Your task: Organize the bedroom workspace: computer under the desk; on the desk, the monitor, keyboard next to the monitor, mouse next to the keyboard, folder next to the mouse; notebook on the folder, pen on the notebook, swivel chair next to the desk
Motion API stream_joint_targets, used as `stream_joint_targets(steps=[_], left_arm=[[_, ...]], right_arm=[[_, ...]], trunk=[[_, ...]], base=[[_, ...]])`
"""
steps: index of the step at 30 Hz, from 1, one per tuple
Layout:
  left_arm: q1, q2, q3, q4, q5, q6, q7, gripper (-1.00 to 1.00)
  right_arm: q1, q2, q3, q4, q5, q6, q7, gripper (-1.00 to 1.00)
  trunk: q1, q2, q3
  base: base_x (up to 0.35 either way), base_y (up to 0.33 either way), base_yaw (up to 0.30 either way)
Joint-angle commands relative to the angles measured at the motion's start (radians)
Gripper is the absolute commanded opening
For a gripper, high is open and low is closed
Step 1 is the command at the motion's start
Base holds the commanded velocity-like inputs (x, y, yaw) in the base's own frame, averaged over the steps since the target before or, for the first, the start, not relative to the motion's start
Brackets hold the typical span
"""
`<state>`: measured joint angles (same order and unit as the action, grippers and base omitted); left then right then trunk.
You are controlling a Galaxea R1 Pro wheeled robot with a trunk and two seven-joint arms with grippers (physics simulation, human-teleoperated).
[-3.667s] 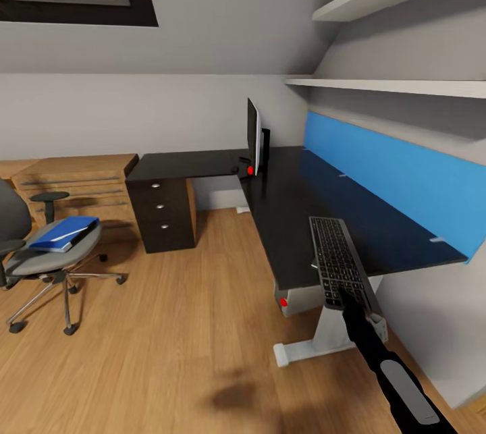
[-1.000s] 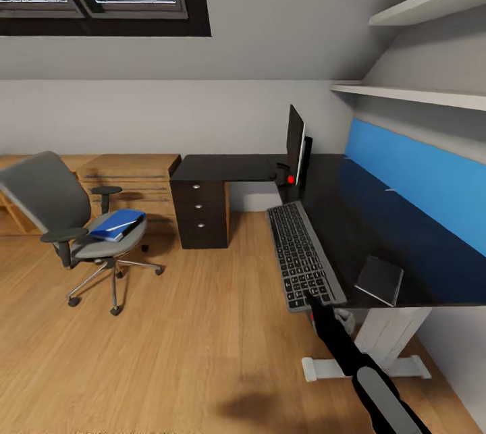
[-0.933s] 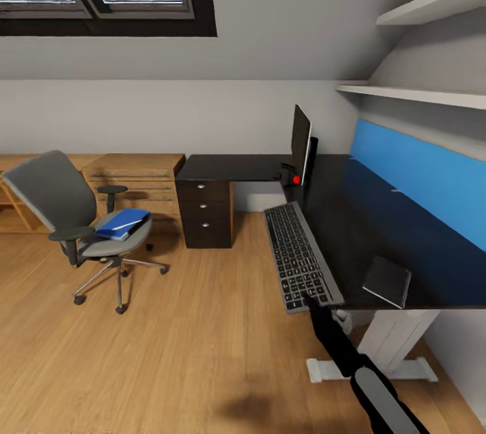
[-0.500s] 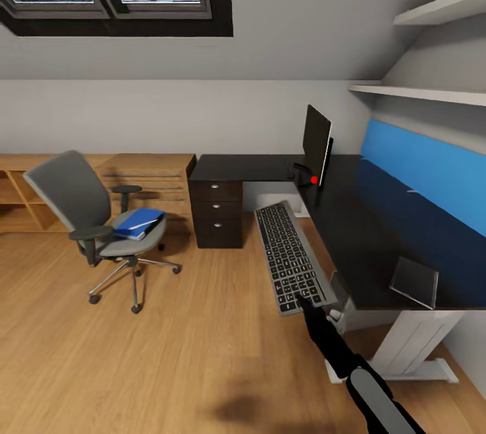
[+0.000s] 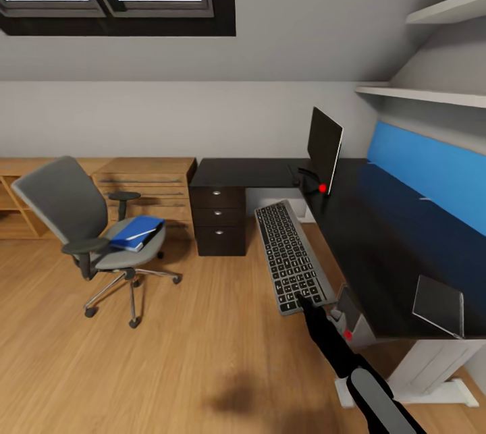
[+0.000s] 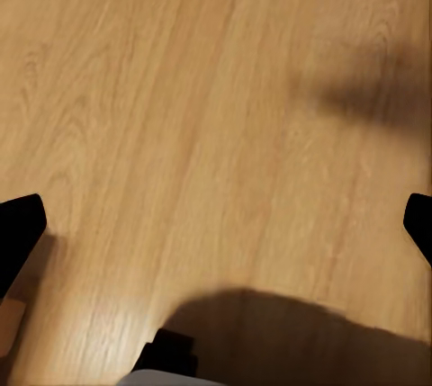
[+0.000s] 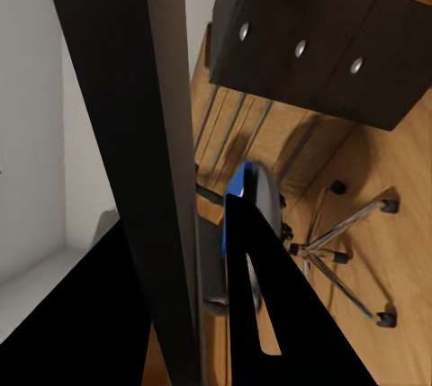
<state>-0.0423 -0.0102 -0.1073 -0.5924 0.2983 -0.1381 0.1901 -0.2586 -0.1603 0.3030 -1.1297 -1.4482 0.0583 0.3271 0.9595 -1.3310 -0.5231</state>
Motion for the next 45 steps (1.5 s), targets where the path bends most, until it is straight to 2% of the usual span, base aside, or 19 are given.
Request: stream_joint_targets(steps=[1, 23, 31, 37, 45], left_arm=[[-0.001, 0.001, -0.008, 0.0, 0.011, -0.005, 0.008, 1.0], [-0.001, 0.003, 0.0, 0.0, 0.013, -0.005, 0.008, 1.0], [-0.001, 0.003, 0.0, 0.0, 0.015, -0.005, 0.009, 1.0], [-0.001, 0.002, 0.0, 0.0, 0.015, -0.004, 0.011, 1.0], [-0.001, 0.001, -0.002, 0.0, 0.015, -0.003, 0.016, 1.0]], right_arm=[[-0.001, -0.001, 0.001, 0.0, -0.011, 0.004, 0.003, -1.0], [-0.001, -0.001, 0.001, 0.001, -0.007, -0.002, 0.004, -1.0], [-0.001, 0.002, 0.003, 0.004, -0.01, -0.001, 0.005, -1.0], [-0.001, 0.004, 0.002, 0.005, -0.008, -0.004, 0.001, -1.0], [-0.001, -0.003, 0.001, 0.007, -0.005, 0.001, 0.003, -1.0]], trunk=[[-0.003, 0.007, 0.002], [-0.088, 0.161, 0.071], [-0.088, 0.161, 0.071], [-0.088, 0.161, 0.073], [-0.088, 0.161, 0.073]], base=[[0.331, 0.003, 0.0], [0.334, 0.032, 0.0], [0.335, 0.038, 0.013], [0.335, 0.001, 0.213], [0.335, 0.0, 0.053]])
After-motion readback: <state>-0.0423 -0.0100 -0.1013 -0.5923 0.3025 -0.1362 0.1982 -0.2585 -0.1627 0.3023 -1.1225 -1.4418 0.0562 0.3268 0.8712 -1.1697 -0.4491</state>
